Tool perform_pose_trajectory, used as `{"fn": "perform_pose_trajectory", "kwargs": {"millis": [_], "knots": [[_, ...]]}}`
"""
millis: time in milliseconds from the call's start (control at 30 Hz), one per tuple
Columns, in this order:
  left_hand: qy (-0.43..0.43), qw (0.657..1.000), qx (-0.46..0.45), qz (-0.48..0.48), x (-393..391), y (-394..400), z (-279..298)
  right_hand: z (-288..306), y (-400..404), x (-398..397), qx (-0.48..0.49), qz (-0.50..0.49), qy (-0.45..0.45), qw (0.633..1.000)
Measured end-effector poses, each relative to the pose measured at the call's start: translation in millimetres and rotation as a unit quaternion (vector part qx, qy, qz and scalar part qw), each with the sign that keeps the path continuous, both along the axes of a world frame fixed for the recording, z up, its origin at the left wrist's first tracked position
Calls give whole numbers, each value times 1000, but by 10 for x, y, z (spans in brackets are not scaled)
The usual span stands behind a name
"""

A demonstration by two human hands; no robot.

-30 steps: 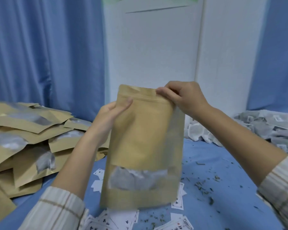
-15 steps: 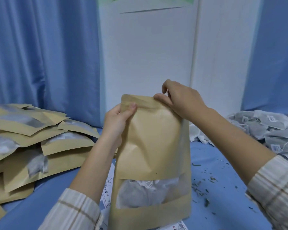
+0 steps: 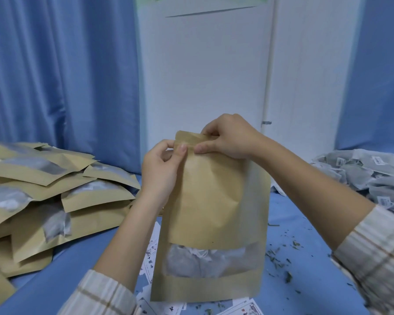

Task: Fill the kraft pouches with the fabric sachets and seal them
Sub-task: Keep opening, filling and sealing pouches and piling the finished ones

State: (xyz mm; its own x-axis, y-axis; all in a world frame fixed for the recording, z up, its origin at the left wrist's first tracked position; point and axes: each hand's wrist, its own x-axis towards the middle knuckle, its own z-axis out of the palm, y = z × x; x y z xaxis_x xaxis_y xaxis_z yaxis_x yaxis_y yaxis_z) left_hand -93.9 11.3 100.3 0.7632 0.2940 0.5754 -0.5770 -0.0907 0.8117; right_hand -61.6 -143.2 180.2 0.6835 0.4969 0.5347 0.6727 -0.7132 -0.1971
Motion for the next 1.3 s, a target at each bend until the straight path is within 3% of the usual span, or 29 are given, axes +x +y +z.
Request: {"fn": "perform_pose_trajectory", "kwargs": {"millis": [167, 267, 333, 433, 600, 867, 1033, 1167, 1300], "knots": [[-65, 991, 9, 120, 2, -39, -70, -14, 120, -4, -2, -1, -18, 1000], [-26, 998, -35, 49, 24, -10, -26, 15, 98, -13, -3, 24, 12, 1000], [8, 1000, -27, 1, 35, 4, 5, -4, 122, -22, -10, 12, -12, 1000], [-2, 999, -8, 35, 47, 6, 13, -42, 162, -55, -23, 9, -44, 999], [-22, 997, -50, 49, 62, 166, 1, 38, -181, 25, -55, -37, 11, 998], [-30, 994, -79, 71, 125, 238, -45, -146, -361, 95, 19, 21, -12, 1000], [-66, 993, -24, 97, 152, 111, -44, -78, -306, 85, -85, -23, -43, 995], [-46, 996, -34, 75, 159, 4, -39, -81, -77, 73, -49, 7, -27, 998], [5, 999, -45, -6, 156, 45, -75, -116, -94, 128, -6, 29, -7, 1000]]}}
